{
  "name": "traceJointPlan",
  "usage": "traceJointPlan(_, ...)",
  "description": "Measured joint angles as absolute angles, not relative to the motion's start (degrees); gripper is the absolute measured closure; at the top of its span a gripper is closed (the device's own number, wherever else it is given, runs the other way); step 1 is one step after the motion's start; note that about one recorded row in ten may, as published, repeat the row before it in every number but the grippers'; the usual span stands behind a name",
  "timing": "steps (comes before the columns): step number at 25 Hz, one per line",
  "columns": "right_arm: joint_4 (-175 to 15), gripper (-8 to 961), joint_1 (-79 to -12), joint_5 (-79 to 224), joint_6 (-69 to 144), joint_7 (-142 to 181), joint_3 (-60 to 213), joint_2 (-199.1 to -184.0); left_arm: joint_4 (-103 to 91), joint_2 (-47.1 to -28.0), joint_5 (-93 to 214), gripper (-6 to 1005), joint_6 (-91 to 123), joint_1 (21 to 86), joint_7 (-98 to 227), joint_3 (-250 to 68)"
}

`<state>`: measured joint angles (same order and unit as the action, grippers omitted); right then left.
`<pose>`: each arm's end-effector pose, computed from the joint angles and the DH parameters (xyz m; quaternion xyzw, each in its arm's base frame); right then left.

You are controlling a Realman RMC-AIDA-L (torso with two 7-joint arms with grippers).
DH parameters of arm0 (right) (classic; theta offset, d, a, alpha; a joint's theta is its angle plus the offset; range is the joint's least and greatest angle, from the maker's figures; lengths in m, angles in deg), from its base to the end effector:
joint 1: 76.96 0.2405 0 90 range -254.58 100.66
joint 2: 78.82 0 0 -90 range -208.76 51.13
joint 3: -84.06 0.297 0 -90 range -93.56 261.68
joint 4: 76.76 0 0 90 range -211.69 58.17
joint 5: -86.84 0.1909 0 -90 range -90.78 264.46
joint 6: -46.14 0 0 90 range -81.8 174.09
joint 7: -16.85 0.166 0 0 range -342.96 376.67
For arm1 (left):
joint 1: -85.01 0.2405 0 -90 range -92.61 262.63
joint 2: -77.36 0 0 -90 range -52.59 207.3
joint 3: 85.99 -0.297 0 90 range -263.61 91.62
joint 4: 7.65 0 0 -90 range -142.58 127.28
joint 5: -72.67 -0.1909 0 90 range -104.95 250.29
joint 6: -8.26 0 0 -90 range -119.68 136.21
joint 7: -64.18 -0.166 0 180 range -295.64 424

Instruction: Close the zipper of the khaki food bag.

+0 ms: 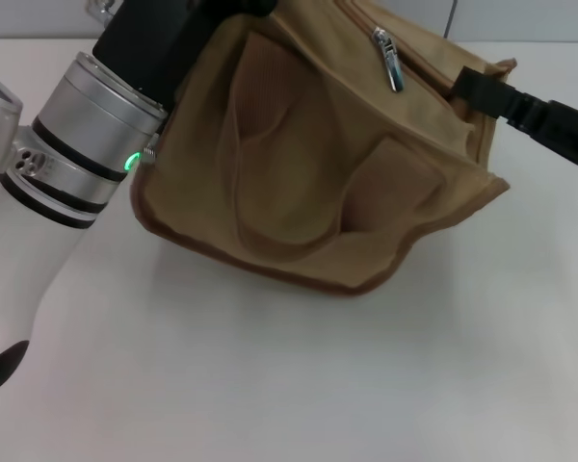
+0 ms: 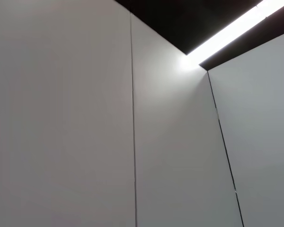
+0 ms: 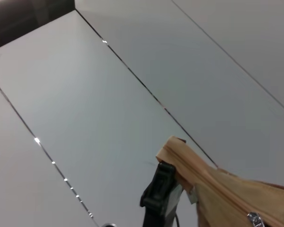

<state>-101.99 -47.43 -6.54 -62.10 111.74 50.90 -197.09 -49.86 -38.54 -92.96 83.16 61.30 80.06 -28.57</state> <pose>0.2304 0.3139 0.0001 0.7913 -0.3296 -0.5149 0.0038 -0.1554 0.3423 -0.0212 -0.7238 -0.0184 -0.5699 0.3886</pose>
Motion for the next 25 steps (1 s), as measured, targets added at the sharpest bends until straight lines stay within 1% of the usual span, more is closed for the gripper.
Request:
traceJointPlan(8,-102.1,198,-46.2,-6.6,-58.3,111.6,50.8,-197.77,-50.0,-38.31,-93.0,886,82.9,61.3,80.7,-29.4)
traceJointPlan(18,-100.1,198,-42.6,-7.1,-55.3,111.5,50.3,-197.99,-50.3,-38.36,-93.0,884,82.8,61.4,80.7,-29.9)
traceJointPlan(25,-99.5,199,-42.9,-7.2,-55.7,111.6,48.8,-198.0,-50.1,-38.47,-93.0,883,82.8,61.4,80.7,-29.9)
